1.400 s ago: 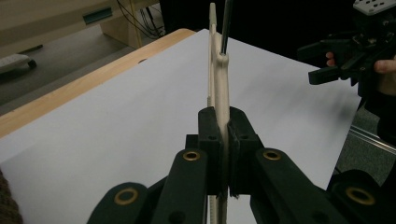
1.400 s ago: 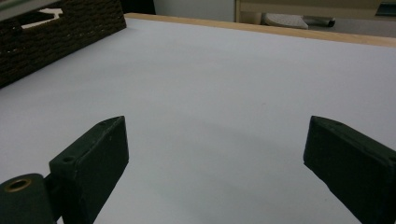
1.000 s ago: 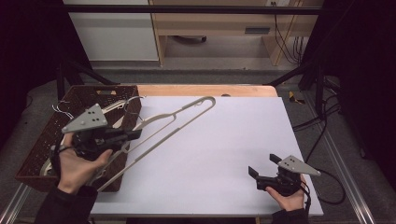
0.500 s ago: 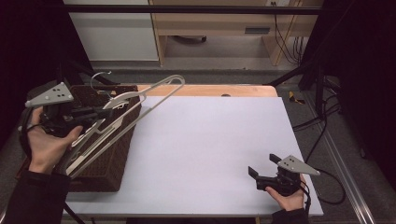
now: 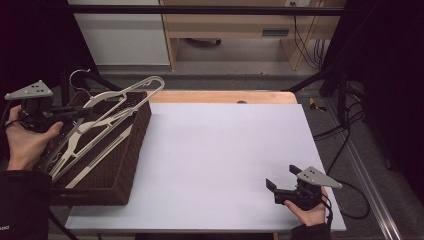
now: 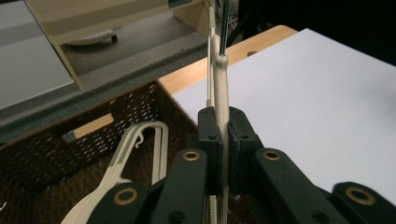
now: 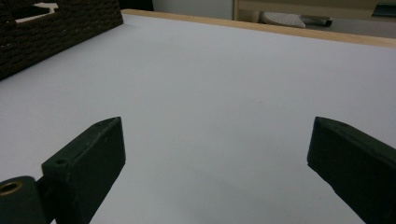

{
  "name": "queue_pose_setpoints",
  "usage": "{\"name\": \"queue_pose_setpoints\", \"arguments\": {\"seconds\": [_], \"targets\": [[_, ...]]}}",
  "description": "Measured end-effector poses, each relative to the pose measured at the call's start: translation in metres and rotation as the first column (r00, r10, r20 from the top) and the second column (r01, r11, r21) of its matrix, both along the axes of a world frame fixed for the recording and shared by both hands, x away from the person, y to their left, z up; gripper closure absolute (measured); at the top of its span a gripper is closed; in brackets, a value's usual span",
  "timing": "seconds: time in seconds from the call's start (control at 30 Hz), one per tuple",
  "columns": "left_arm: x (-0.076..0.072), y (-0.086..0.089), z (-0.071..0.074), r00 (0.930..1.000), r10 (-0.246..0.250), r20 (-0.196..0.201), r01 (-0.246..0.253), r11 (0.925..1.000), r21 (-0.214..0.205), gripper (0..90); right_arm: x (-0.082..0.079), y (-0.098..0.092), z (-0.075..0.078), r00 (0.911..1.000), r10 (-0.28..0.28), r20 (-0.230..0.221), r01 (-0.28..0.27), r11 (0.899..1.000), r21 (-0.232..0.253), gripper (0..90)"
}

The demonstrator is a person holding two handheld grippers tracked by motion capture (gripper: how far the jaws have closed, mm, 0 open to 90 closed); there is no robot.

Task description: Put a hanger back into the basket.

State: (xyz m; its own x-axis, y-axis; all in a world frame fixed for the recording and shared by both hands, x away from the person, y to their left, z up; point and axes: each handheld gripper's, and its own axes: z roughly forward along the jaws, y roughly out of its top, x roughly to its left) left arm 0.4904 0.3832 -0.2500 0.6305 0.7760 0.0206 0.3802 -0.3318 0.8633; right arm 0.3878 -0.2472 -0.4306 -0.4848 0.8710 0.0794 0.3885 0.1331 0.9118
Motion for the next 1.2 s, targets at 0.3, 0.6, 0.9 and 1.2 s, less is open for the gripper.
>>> {"name": "queue_pose_setpoints", "arguments": {"seconds": [0.3, 0.6, 0.9, 1.2], "targets": [[0.007, 0.03, -0.012, 0.9992, 0.038, -0.008, -0.038, 0.9993, -0.004, 86.2, 0.0, 0.002, -0.001, 1.0, 0.005, 0.002, -0.005, 1.0, -0.004, 3.9], [0.011, 0.051, -0.028, 0.9963, 0.076, -0.041, -0.077, 0.9969, -0.019, 86.2, 0.0, 0.001, 0.0, 0.9998, 0.015, 0.014, -0.014, 1.0, -0.006, 3.2], [0.019, 0.046, -0.034, 0.9935, 0.095, -0.064, -0.094, 0.9954, 0.02, 86.2, -0.001, 0.002, 0.0, 0.9998, 0.015, 0.016, -0.015, 1.0, -0.011, 2.9], [0.022, 0.056, -0.055, 0.9852, 0.123, -0.119, -0.121, 0.9924, 0.024, 86.2, 0.0, 0.004, -0.001, 0.9998, 0.016, 0.009, -0.016, 1.0, -0.016, 2.9]]}}
